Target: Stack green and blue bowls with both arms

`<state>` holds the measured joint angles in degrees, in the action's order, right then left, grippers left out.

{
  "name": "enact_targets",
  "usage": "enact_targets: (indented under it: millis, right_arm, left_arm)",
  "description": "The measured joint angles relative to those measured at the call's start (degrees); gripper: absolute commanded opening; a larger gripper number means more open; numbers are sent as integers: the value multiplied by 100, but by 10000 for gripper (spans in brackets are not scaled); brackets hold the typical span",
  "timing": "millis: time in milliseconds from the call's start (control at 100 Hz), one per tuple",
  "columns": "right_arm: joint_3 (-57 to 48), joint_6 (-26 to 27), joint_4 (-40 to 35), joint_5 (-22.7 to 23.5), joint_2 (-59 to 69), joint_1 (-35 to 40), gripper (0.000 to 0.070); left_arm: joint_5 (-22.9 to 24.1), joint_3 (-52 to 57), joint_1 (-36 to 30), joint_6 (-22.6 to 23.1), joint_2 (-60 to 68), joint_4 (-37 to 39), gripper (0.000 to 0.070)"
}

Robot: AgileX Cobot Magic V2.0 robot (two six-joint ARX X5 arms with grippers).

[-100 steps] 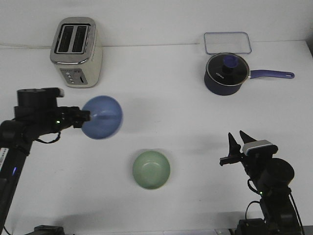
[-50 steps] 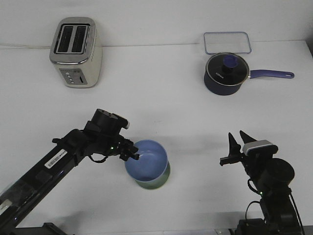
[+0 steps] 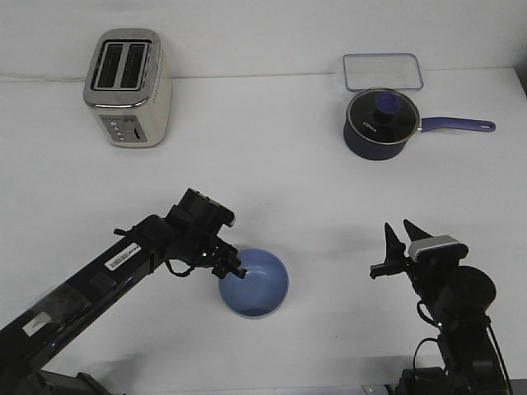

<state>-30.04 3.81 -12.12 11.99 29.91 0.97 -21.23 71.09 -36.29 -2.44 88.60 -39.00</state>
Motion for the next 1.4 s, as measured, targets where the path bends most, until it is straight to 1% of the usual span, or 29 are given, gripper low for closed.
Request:
enact_targets:
  millis: [60,120,260,370,470,580,610,670,720,790,820,860,880,900,950,960,1010,1080,1220,1280,1330,1400]
  right_arm:
    - [0,-2,-2,0,0,0,258]
    - [0,-2,0,0,0,0,258]
    - [0,0,0,0,0,0,258]
    - [0,0,0,0,0,0,258]
    - [0,-2,-2,0,0,0,258]
    - [0,-2,0,0,0,0,258]
    - [0,0,0,0,0,0,258]
    - [0,0,0,-2,0,0,257]
    - [0,-2,0,-2,0,0,257]
    - [0,-2,0,-2,0,0,255]
    - [0,0,0,-2,0,0,247]
    - [0,2,0,-2,0,0,226]
    - [0,4,0,-2,0,0,197]
    - [0,13,0,-2,0,0,152]
    - [0,57,0,-4,0,0,3]
    - [0,57,-2,-7,0,0,0]
    - [0,76,-2,-35,-7,0,0]
    - [0,90,-9,-186,-74,0,0]
    - [44,94,66,-557,-411,-2,0]
    - [151,94,188,-601,-619,-2,0]
    - [275,94,262,-610,-789,-2,0]
    - [426,94,275,-629,-953,-2,0]
  left_arm:
    - [2,0,0,4,0,7,338]
    - [0,0,0,20,0,7,387]
    - [-11,0,15,70,-20,4,388]
    - [44,0,149,103,-234,37,387]
    - [444,13,402,107,-798,382,387]
    - [1137,57,741,151,-1480,905,384]
    - [1386,66,872,177,-1700,1117,380]
    - [1696,68,1123,219,-2037,1440,377]
    - [1853,70,1362,275,-2286,1655,358]
    - [1902,70,1727,389,-2575,1768,268]
    - [1904,66,1893,437,-2680,1757,210]
    - [1908,4,2105,474,-2809,1797,113]
    - [1910,-68,2223,490,-2887,1836,55]
    - [1915,-164,2330,498,-2968,1882,0]
    - [1923,-522,2608,514,-3209,2035,12]
    - [1923,-612,2660,514,-3261,2083,12]
    - [1937,-1067,2894,525,-3523,2356,12]
    - [1943,-1886,3213,570,-4013,2981,12]
    - [1941,-3652,3670,597,-5252,4701,12]
    - [1941,-4258,3807,557,-5639,5274,12]
    - [1941,-4616,3901,461,-5871,5495,12]
    - [1943,-4824,3982,321,-5952,5425,13]
